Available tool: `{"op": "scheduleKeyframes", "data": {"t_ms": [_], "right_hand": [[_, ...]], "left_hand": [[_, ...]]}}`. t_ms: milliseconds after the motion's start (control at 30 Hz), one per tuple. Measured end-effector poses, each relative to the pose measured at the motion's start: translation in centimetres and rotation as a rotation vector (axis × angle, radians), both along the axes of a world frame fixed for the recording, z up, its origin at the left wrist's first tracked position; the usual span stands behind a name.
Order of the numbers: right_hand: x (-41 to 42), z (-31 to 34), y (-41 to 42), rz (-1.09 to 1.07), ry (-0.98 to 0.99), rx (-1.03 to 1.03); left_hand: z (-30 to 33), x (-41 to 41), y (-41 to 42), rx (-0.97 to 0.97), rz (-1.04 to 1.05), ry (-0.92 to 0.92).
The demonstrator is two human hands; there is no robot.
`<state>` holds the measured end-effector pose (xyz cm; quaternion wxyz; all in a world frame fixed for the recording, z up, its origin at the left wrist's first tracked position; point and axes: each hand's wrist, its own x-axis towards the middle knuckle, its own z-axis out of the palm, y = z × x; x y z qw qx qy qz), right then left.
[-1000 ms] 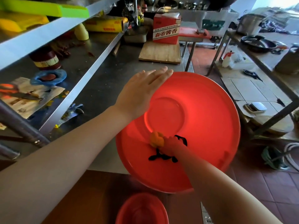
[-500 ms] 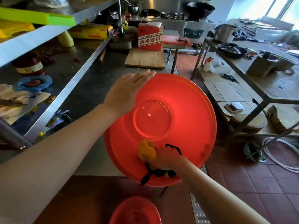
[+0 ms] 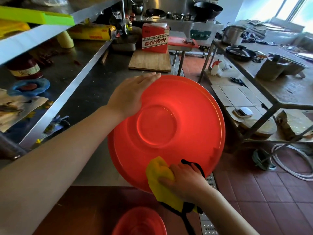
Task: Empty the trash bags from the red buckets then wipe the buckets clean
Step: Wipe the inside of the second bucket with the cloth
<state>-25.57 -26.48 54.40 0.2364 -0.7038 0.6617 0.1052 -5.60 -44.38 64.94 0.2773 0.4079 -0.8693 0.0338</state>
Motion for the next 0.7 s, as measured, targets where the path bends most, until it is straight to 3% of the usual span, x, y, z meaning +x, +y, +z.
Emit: {"op": "scheduleKeyframes", "data": {"t_ms": [200,567,700], "right_hand": [[0.0,-3.8,-4.9,-0.009,0.138,0.008],[-0.3,-10.1,-13.0,-0.071,0.157,0.097],[0.0,-11.5,-14.3,-0.093,0.104,-0.016]], "left_hand": [[0.2,-0.8,0.2,-0.025,-0.057,0.0],[0.1,-1.6,0.7,-0.065,-0.099,-0.013],[0.0,-1.7,1.0,-0.057,-0.094,-0.001]]}}
